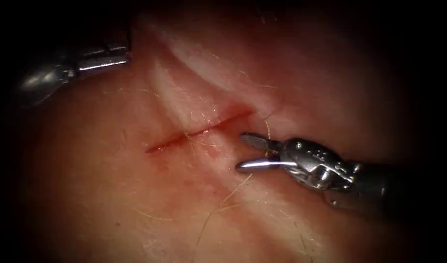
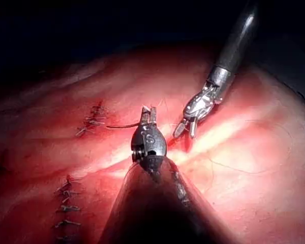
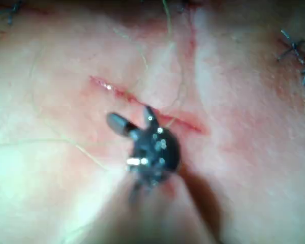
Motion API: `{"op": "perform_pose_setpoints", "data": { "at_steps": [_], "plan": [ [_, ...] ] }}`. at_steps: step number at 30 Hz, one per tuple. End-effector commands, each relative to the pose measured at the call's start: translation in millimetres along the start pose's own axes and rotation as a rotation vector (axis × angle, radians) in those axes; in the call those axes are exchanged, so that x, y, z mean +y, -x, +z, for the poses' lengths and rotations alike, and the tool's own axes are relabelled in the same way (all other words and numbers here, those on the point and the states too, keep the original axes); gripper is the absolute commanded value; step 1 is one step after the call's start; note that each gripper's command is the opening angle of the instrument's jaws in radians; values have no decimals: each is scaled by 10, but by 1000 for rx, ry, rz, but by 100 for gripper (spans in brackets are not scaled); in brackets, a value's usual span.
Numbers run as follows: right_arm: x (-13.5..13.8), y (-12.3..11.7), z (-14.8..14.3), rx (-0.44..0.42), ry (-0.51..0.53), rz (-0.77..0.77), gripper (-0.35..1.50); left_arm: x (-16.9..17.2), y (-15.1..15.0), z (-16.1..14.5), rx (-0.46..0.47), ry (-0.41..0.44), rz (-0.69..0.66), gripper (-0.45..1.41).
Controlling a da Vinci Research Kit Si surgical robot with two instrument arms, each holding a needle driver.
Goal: Wound Closure
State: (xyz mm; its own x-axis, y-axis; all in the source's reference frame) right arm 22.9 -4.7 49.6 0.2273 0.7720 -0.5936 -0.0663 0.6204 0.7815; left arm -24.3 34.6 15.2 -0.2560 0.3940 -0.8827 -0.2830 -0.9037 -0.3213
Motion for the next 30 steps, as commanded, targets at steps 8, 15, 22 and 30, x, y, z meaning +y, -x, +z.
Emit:
{"op": "perform_pose_setpoints", "data": {
  "at_steps": [8, 15, 22, 30],
  "plan": [
    [30, 26, 10, -76, 38, 1, 103, -2, 3, 6, 1, -1, 6, -45],
    [49, 32, 4, -96, 90, -2, 101, 0, 2, 7, 2, -1, 7, -45],
    [51, 21, 20, -66, 99, 8, 101, 5, 3, 14, 10, 6, 9, -45],
    [51, 20, 36, -53, 84, 8, 81, 3, 5, 15, 12, 9, 10, -45]
  ]
}}
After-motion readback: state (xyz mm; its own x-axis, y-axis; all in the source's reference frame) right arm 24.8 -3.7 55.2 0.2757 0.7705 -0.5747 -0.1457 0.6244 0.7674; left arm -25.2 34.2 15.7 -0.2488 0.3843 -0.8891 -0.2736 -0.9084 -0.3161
